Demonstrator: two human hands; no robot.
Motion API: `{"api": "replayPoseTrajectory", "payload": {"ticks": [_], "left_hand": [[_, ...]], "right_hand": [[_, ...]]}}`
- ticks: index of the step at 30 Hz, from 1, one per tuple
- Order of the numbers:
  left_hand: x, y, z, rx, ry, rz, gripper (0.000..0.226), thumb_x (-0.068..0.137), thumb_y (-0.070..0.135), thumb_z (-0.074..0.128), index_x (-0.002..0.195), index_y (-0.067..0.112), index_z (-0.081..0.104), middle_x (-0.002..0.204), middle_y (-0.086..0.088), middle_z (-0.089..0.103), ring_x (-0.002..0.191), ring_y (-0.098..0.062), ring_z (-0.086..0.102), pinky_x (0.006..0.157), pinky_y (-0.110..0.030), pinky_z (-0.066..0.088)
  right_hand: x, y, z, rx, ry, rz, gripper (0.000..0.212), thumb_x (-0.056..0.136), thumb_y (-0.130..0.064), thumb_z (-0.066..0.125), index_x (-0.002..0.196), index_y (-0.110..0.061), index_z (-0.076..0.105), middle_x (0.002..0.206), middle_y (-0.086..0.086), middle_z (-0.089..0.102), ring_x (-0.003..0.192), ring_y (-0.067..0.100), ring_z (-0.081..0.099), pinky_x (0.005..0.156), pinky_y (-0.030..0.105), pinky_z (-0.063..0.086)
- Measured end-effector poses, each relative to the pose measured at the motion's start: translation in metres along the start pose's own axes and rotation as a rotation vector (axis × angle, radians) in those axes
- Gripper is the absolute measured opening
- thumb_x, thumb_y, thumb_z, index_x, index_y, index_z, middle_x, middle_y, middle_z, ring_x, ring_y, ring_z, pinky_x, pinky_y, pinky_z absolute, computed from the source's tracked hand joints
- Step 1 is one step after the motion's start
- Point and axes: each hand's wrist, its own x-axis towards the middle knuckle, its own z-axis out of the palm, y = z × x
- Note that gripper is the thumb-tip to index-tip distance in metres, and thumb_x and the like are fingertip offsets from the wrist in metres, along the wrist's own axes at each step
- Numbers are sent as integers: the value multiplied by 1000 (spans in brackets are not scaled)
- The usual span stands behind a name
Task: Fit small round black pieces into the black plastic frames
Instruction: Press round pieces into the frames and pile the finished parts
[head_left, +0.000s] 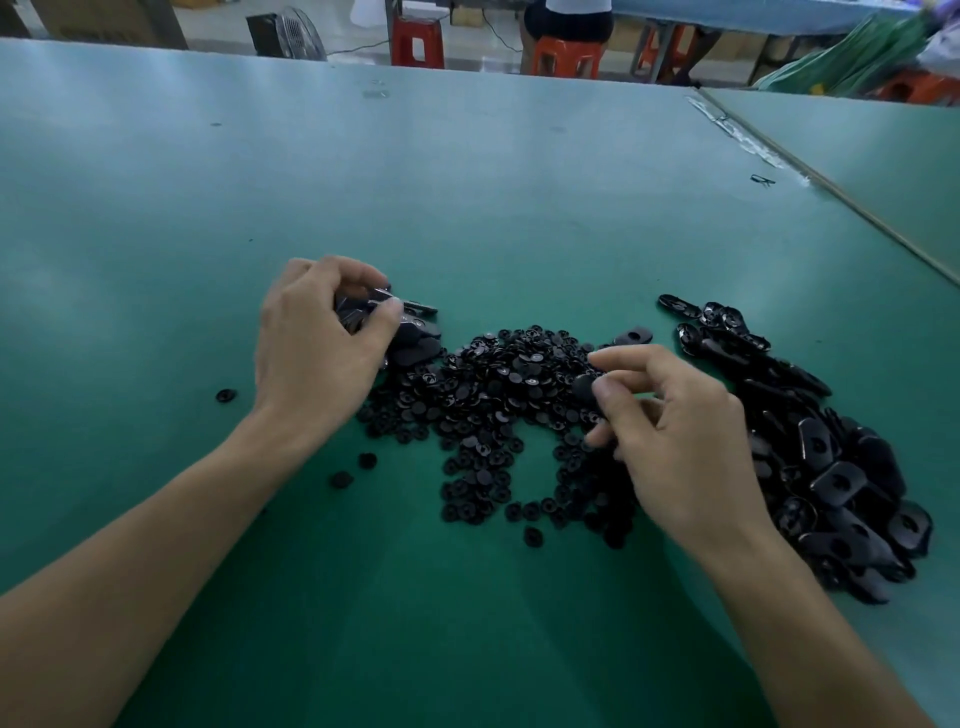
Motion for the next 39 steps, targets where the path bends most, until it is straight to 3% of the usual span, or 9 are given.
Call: {"api": "replayPoseTrajectory", "payload": {"ticks": [3, 6, 10, 14, 20, 28, 31, 35, 39], "left_hand": [[-17, 23, 5, -229, -173, 31, 7, 83, 28, 75, 80, 30, 69, 72, 12, 70, 63, 1, 64, 64, -19, 52], [-41, 41, 13, -413, -420, -34, 15, 78, 41, 72, 88, 30, 73, 77, 9, 74, 70, -14, 73, 60, -26, 57], [-58, 44, 20, -568, -527, -75, 15, 82, 29, 74, 97, 27, 73, 84, 2, 77, 77, -19, 75, 70, -36, 61], [-63, 42, 23, -668, -511, -84, 12, 89, 4, 73, 93, 15, 72, 81, -5, 77, 72, -19, 75, 66, -30, 60], [-63, 44, 22, -767, -468, -129, 11, 89, 0, 71, 93, 11, 70, 74, -6, 75, 66, -19, 75, 58, -21, 57], [-64, 43, 22, -814, -469, -132, 4, 90, 8, 72, 93, 10, 72, 78, -6, 76, 72, -21, 76, 60, -23, 58], [-64, 43, 21, -860, -468, -147, 15, 88, 11, 72, 103, 11, 70, 80, -6, 77, 73, -22, 76, 60, -23, 58], [-63, 42, 21, -849, -465, -125, 37, 74, 22, 79, 108, 16, 68, 87, -3, 77, 76, -14, 73, 68, -23, 59], [-64, 42, 22, -798, -439, -59, 21, 77, 22, 81, 95, 22, 73, 85, 2, 77, 75, -8, 70, 67, -23, 58]], "right_hand": [[-2, -1, 5, 166, -111, 23, 31, 93, -3, 66, 103, -32, 66, 90, -14, 72, 72, 11, 74, 66, 23, 58], [-3, -4, 6, 377, -164, 42, 27, 91, 2, 67, 100, -24, 67, 87, -1, 75, 74, 18, 76, 66, 22, 58], [-6, -6, 8, 451, -213, 31, 25, 87, 0, 72, 89, -25, 68, 83, 4, 76, 75, 20, 76, 64, 25, 58], [-8, -7, 9, 422, -179, 41, 23, 84, -4, 78, 92, -25, 70, 81, 2, 76, 71, 19, 75, 61, 23, 56], [-6, -4, 6, 261, -120, 82, 8, 84, -23, 79, 86, -28, 73, 76, -3, 75, 69, 18, 72, 61, 25, 55], [-7, -8, 7, 392, -151, 114, 11, 89, -13, 73, 93, -23, 72, 75, 0, 74, 66, 10, 68, 60, 17, 51], [-8, -10, 10, 416, -153, 104, 18, 90, -10, 72, 100, -25, 74, 77, 0, 75, 68, 10, 70, 63, 17, 52], [-9, -10, 13, 508, -160, 141, 11, 92, -8, 70, 91, -19, 71, 82, 2, 78, 74, 16, 75, 63, 20, 55], [-11, -7, 15, 341, -199, 65, 17, 95, -11, 66, 91, -27, 70, 83, -7, 77, 78, 12, 75, 70, 26, 58]]}}
